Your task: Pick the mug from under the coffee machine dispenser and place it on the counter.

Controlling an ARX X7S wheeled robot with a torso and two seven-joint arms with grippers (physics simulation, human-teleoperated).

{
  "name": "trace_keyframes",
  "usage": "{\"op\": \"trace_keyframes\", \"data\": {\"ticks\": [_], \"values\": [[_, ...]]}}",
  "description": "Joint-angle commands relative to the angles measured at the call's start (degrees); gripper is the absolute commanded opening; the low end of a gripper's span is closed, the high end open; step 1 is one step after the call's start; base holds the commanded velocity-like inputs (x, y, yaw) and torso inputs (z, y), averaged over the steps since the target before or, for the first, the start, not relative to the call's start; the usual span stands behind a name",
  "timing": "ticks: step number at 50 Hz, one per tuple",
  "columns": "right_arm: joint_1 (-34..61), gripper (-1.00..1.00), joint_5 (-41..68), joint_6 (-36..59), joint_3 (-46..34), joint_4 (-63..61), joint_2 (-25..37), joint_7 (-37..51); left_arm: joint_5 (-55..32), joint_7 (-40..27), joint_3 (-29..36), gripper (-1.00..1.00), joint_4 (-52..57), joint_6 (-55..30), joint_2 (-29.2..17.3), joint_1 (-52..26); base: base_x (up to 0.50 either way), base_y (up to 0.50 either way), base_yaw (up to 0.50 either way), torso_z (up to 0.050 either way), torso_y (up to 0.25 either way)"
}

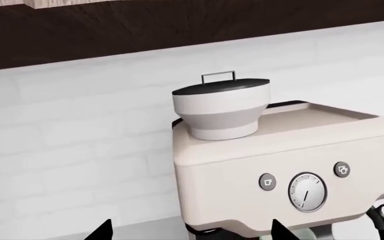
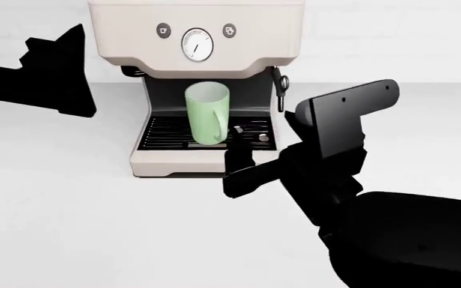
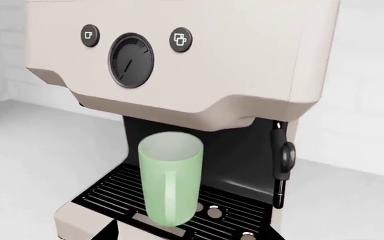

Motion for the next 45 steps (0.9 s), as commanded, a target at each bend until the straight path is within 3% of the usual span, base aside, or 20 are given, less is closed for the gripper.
{"op": "trace_keyframes", "data": {"ticks": [1, 45], "values": [[-0.2, 1.00, -4.5, -0.5, -1.6, 4.9, -2.7, -3.0, 0.5, 0.5, 0.3, 1.00, 0.0, 0.1, -0.1, 0.2, 0.00, 0.00, 0.00, 0.000, 0.000], [1.3, 1.00, -13.7, -2.5, -7.4, 20.6, -10.9, -10.6, 3.5, 3.2, -0.2, 1.00, 0.1, 0.7, -0.9, 2.4, 0.00, 0.00, 0.00, 0.000, 0.000]]}}
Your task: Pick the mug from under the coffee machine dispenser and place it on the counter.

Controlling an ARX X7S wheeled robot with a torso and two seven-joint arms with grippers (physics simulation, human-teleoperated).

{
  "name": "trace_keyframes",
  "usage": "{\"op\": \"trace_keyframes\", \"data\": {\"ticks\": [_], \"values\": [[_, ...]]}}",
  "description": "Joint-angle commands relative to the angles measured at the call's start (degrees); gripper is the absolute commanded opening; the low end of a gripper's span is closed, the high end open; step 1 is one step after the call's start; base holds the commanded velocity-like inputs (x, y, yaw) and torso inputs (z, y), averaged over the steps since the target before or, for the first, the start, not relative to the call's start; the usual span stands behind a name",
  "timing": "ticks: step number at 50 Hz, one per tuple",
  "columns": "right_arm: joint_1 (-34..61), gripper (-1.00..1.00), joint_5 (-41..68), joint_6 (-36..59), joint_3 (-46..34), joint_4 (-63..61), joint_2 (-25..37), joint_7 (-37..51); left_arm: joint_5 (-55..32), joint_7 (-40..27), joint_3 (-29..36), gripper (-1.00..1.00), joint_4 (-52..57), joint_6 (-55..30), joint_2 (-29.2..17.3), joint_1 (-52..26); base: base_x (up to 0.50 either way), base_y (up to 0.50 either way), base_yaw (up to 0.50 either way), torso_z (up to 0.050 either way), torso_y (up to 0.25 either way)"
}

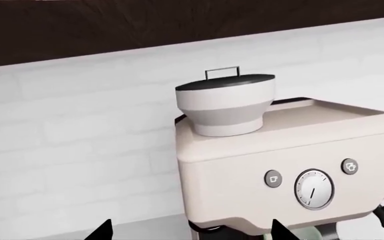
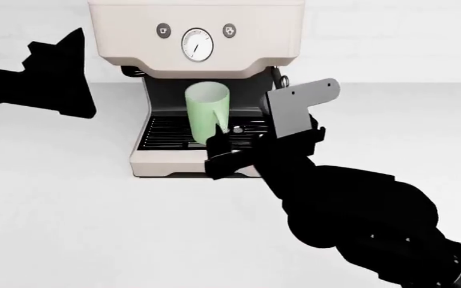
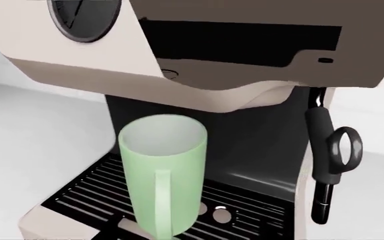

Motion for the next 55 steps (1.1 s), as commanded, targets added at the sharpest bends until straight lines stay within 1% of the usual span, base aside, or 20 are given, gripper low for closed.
{"op": "trace_keyframes", "data": {"ticks": [1, 55], "values": [[-0.1, 1.00, -1.9, -0.4, -1.4, 2.8, -1.6, -1.3, 0.8, 0.8, -0.1, 1.00, 0.0, 0.1, -0.2, 0.7, 0.00, 0.00, 0.00, 0.000, 0.000], [-0.3, 1.00, -8.1, -4.5, -5.1, 11.7, -5.4, -8.4, 2.4, 2.4, 0.0, 1.00, 0.4, 1.3, -1.2, 1.9, 0.00, 0.00, 0.00, 0.000, 0.000]]}}
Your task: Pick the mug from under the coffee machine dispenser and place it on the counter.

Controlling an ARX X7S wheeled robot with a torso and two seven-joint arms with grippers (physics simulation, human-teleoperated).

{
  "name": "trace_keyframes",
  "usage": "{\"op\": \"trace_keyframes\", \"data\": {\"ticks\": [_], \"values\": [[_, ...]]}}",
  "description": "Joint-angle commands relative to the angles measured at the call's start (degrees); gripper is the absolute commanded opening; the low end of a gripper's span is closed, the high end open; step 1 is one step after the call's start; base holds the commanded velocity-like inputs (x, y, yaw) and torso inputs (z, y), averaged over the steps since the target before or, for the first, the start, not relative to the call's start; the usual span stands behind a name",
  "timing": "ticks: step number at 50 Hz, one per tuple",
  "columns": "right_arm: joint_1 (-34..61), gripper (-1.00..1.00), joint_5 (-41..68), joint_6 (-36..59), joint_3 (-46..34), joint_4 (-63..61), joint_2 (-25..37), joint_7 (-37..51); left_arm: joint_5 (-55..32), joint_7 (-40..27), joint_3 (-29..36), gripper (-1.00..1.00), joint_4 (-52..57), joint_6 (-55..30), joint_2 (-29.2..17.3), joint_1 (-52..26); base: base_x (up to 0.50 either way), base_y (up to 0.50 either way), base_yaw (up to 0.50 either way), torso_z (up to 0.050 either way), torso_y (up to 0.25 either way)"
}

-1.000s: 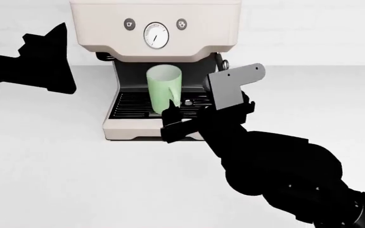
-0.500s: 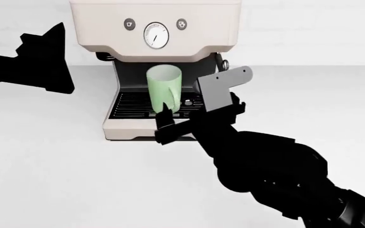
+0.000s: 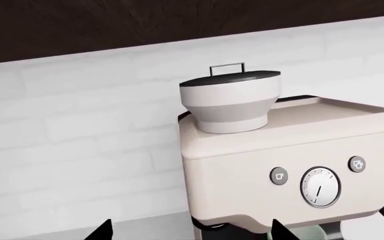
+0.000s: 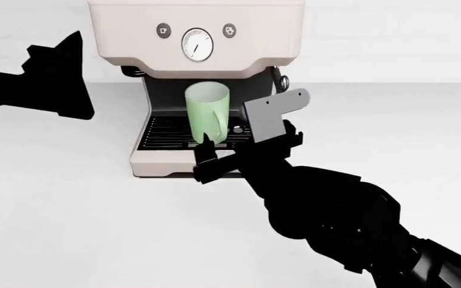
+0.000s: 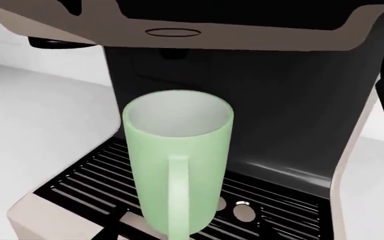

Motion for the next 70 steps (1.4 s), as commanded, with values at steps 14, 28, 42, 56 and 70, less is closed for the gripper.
{"op": "trace_keyframes", "data": {"ticks": [14, 28, 42, 56, 70], "values": [[0.2, 1.00, -2.0, -1.6, -1.1, 4.0, -1.2, -2.9, 0.6, 0.6, 0.0, 1.00, 0.2, 0.6, -0.4, 0.6, 0.00, 0.00, 0.00, 0.000, 0.000], [0.1, 1.00, -3.1, -2.4, -2.0, 5.5, -1.5, -4.6, 1.4, 1.2, 0.2, 1.00, 0.2, 0.8, -0.4, 1.2, 0.00, 0.00, 0.00, 0.000, 0.000], [0.4, 1.00, -3.6, -2.8, -2.4, 6.9, -1.9, -5.9, 1.5, 1.3, 0.3, 1.00, 0.1, 1.1, -0.7, 1.1, 0.00, 0.00, 0.00, 0.000, 0.000], [0.2, -1.00, -4.0, -3.3, -2.5, 6.7, -1.7, -5.7, 1.9, 1.7, 0.2, 1.00, 0.4, 1.4, -1.0, 1.6, 0.00, 0.00, 0.00, 0.000, 0.000], [0.5, -1.00, -3.8, -3.1, -2.4, 5.6, -1.2, -5.3, 1.9, 1.9, 0.4, 1.00, 0.6, 1.7, -1.1, 1.7, 0.00, 0.00, 0.00, 0.000, 0.000]]}}
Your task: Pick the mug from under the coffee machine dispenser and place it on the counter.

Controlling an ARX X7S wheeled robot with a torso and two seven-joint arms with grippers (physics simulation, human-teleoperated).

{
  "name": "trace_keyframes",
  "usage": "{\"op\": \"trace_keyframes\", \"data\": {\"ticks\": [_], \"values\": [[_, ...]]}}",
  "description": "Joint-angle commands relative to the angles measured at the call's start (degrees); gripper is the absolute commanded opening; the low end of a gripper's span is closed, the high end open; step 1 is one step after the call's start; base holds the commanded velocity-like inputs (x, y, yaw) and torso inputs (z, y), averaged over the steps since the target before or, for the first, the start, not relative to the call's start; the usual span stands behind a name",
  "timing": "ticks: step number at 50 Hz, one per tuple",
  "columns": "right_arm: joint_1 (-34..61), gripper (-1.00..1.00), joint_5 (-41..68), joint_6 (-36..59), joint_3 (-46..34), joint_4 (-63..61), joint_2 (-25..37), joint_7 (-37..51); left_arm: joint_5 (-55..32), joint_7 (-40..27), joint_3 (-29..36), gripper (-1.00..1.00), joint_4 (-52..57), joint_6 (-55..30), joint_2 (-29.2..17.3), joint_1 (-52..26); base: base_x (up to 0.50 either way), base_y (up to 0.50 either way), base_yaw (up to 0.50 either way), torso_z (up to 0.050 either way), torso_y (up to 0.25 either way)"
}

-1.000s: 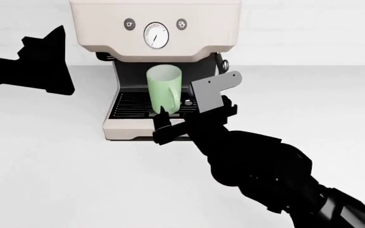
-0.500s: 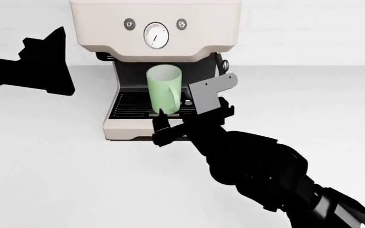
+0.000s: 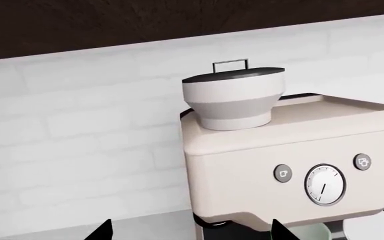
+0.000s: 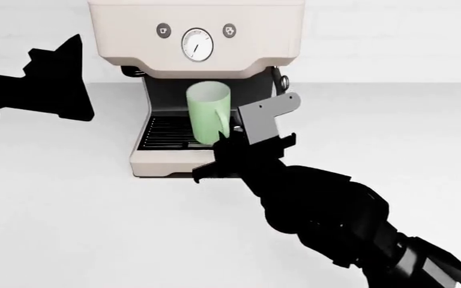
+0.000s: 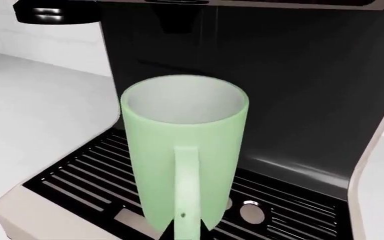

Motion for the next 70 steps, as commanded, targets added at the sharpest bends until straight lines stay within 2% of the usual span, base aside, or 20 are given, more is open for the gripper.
{"op": "trace_keyframes", "data": {"ticks": [1, 26, 70], "values": [[0.2, -1.00, -0.3, 0.0, 0.1, -0.8, 0.4, 0.2, 0.1, 0.2, 0.1, 1.00, 0.1, 0.3, -0.1, 0.1, 0.00, 0.00, 0.00, 0.000, 0.000], [-1.9, -1.00, 0.5, 0.7, -0.8, -6.1, 3.6, 0.7, 0.6, 0.3, 0.4, 1.00, 0.2, 0.7, -0.3, -0.3, 0.00, 0.00, 0.00, 0.000, 0.000], [-8.3, -1.00, 6.5, 3.9, 0.5, -37.9, 15.9, 16.7, -0.1, -0.1, 0.7, 1.00, 0.4, 2.0, -0.8, -1.5, 0.00, 0.00, 0.00, 0.000, 0.000]]}}
